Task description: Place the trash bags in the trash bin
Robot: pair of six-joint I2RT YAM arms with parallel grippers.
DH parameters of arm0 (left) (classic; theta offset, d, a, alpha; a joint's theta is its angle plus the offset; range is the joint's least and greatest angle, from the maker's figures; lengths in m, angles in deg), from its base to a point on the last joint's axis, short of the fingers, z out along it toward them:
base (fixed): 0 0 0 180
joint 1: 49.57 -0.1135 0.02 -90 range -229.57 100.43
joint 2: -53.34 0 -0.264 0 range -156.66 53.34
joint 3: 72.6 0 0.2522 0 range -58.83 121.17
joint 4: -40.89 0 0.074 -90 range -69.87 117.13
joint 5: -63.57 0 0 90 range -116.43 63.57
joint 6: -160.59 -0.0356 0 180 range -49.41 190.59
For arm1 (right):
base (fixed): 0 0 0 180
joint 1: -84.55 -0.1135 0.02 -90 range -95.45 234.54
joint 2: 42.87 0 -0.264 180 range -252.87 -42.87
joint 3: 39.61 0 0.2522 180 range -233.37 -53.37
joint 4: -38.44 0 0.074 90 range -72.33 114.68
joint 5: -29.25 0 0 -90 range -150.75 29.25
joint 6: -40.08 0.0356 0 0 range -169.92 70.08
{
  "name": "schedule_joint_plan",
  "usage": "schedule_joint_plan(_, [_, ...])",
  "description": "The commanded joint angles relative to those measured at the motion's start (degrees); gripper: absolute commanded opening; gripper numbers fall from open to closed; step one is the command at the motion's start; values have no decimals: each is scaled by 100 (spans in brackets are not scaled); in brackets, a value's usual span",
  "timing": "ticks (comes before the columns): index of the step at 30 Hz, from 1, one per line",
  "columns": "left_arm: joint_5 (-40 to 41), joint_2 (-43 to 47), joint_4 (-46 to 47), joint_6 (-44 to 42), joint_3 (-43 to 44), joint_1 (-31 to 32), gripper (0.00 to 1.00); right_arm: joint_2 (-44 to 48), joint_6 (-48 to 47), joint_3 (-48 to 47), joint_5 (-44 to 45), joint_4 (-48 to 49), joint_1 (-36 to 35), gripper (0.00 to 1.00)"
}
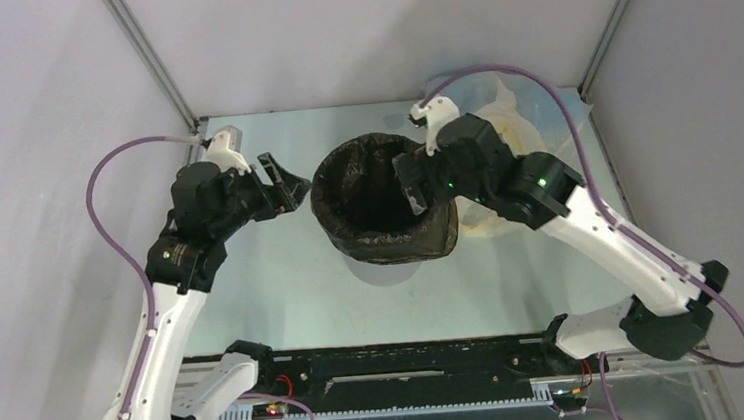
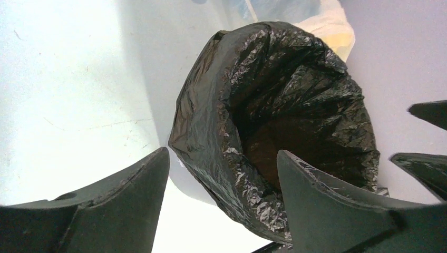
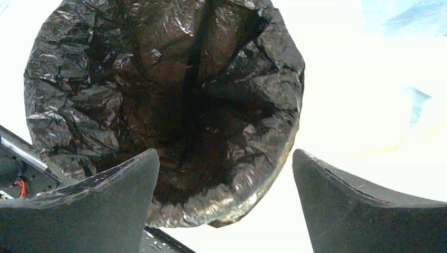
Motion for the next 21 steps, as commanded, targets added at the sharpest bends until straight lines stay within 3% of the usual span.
schedule_joint_plan(1, [101,-279,-223,-244,300,136,82,671,13,602,267,798,74,100])
schedule_joint_plan(6, [522,-724,-449,-306,620,467,82,1396,107,1465,655,1381,188,100])
schedule_joint_plan(11, [870,-1157,-658,-303,895,666,69,1903,122,2028,712,1659,278,100])
schedule_joint_plan(21, [1577,-1877,-1214,-316,1464,1082,63,2282,160,2488,746,1686,411,100])
